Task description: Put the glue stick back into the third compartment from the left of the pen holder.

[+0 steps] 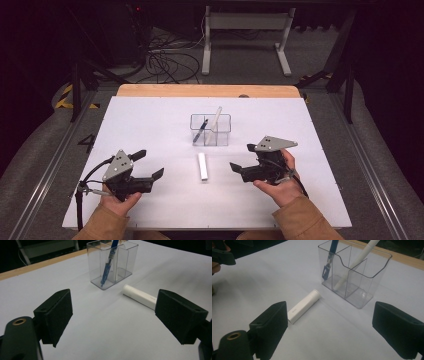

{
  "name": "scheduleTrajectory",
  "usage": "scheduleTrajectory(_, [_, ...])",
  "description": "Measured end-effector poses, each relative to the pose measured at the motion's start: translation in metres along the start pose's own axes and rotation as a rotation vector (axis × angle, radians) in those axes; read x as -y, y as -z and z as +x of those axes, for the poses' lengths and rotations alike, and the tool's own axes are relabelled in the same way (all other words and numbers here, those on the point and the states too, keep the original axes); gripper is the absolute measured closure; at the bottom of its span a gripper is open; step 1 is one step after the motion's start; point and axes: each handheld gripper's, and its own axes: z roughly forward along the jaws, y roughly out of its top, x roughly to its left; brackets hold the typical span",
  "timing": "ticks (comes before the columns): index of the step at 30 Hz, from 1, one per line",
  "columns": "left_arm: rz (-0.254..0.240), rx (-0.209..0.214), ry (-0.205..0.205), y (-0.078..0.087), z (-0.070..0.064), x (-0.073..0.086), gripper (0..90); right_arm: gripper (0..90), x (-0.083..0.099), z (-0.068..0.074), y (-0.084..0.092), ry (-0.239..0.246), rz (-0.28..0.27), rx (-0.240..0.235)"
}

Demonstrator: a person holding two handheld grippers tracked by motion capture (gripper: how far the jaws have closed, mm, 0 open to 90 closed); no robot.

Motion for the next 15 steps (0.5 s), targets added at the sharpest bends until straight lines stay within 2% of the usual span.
scheduleTrajectory(7, [-0.002, -0.005, -0.001, 0.001, 0.0, 0.001, 15.6, 18.3, -0.006, 0.002, -0.011, -0.037, 0.043, -0.001])
scheduleTrajectory(13, [-0.002, -0.009, 0.0, 0.001, 0.0, 0.001, 15.6, 21.8, -0.013, 0.005, -0.02, -0.048, 0.081, 0.009])
scheduleTrajectory(15, [-0.002, -0.009, -0.001, 0.002, 0.0, 0.001, 15.6, 22.7, -0.017, 0.006, -0.023, -0.061, 0.085, -0.003])
